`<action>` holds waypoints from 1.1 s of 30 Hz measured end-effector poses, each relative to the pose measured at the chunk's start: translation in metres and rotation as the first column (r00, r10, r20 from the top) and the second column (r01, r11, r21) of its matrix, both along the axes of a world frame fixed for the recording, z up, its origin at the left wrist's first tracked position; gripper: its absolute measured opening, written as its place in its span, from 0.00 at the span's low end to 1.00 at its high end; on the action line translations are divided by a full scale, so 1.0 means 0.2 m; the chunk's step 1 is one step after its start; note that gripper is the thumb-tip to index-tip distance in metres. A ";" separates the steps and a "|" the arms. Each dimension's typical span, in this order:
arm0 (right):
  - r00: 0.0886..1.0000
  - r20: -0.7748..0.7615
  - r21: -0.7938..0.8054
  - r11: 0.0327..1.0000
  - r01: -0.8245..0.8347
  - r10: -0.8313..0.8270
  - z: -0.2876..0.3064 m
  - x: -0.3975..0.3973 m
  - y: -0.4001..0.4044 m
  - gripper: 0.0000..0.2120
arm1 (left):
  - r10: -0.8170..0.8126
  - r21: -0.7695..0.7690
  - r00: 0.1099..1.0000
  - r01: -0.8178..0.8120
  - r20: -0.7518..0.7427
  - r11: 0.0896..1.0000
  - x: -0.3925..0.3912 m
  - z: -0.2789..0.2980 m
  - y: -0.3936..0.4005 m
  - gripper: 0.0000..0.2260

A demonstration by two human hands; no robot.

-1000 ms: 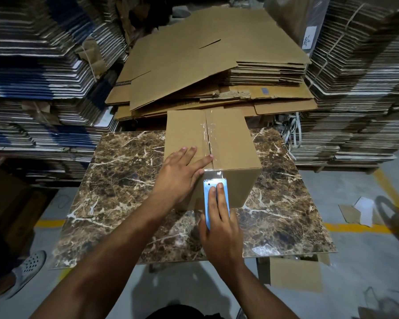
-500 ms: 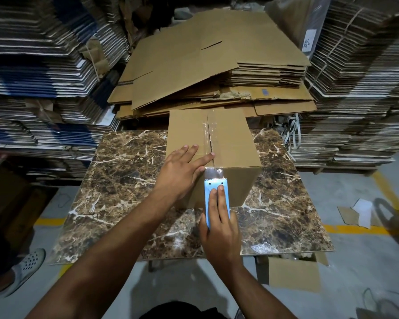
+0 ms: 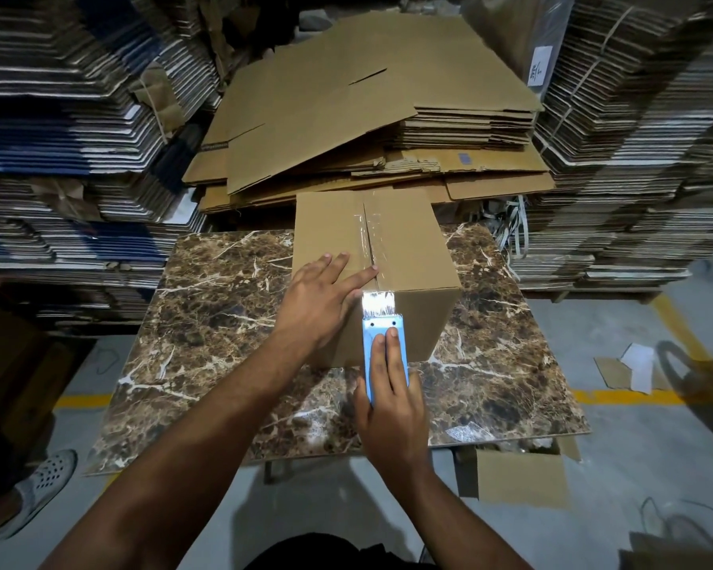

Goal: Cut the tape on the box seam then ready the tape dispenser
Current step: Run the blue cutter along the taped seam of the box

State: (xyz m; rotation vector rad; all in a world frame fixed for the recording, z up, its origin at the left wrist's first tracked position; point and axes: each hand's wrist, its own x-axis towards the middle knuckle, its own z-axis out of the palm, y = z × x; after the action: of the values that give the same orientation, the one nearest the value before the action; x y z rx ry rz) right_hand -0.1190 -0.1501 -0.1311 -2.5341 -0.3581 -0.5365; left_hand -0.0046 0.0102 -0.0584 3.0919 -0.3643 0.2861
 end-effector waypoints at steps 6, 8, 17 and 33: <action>1.000 -0.005 0.005 1.000 -0.017 0.017 -0.02 -0.02 0.00 0.26 | -0.004 0.009 1.000 0.004 -0.001 1.000 -0.02 0.01 0.00 0.24; 1.000 -0.002 0.000 1.000 -0.022 0.022 -0.04 -0.03 -0.01 0.26 | -0.004 0.004 1.000 0.004 0.004 1.000 -0.01 0.01 0.00 0.24; 0.995 -0.093 0.073 0.997 -0.035 0.041 -0.09 -0.11 -0.05 0.30 | -0.004 0.023 1.000 0.004 0.017 1.000 -0.01 -0.02 0.00 0.23; 0.968 -0.216 0.267 0.961 -0.066 0.127 -0.06 -0.04 -0.11 0.37 | 0.023 0.009 0.999 -0.022 -0.022 1.000 -0.03 0.00 -0.02 0.33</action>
State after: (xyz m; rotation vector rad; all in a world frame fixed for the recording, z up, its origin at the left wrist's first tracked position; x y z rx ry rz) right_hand -0.1280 -0.1716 -0.1426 -2.2816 -0.3032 -0.2281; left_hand -0.0107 0.0062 -0.0581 3.1067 -0.3311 0.2507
